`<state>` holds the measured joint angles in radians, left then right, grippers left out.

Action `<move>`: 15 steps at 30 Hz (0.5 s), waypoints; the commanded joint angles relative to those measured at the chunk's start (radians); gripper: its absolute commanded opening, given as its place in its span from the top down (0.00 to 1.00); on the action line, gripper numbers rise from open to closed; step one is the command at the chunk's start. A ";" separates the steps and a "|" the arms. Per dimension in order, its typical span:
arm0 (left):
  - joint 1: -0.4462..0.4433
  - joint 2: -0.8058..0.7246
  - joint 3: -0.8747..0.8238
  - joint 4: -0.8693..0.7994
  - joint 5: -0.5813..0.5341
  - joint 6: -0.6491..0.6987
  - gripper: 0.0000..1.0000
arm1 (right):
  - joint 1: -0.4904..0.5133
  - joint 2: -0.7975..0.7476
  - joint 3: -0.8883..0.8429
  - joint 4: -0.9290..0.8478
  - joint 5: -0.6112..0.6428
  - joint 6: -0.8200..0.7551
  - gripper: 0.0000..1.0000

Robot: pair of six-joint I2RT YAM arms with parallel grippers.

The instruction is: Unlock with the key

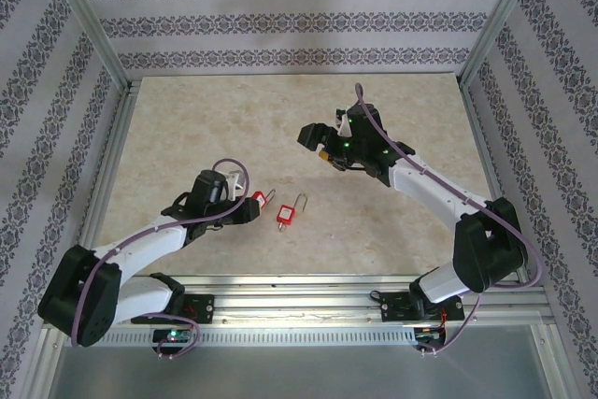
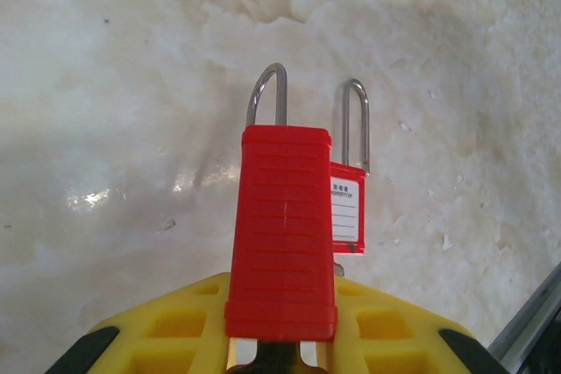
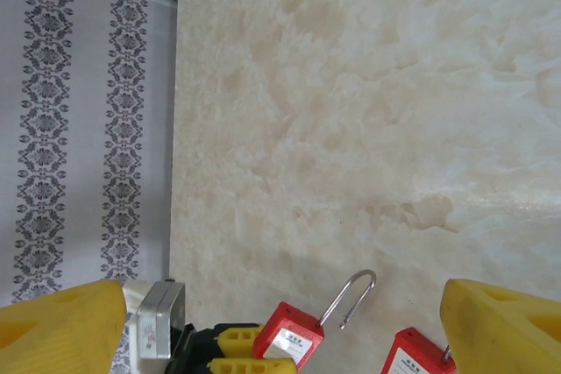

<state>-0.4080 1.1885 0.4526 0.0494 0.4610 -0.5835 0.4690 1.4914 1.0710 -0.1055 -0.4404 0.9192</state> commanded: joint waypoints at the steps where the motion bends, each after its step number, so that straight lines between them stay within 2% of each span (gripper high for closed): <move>1: 0.046 0.016 -0.041 0.209 0.065 -0.095 0.98 | 0.005 -0.006 -0.023 -0.014 0.019 -0.027 0.08; 11: 0.127 0.105 -0.101 0.339 0.122 -0.127 0.98 | 0.009 -0.002 -0.032 -0.008 0.020 -0.024 0.07; 15: 0.185 0.112 -0.116 0.396 0.196 -0.156 0.98 | 0.015 0.006 -0.028 -0.007 0.020 -0.024 0.07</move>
<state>-0.2535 1.2961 0.3473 0.3363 0.5842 -0.7044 0.4694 1.4918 1.0504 -0.1120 -0.4335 0.9123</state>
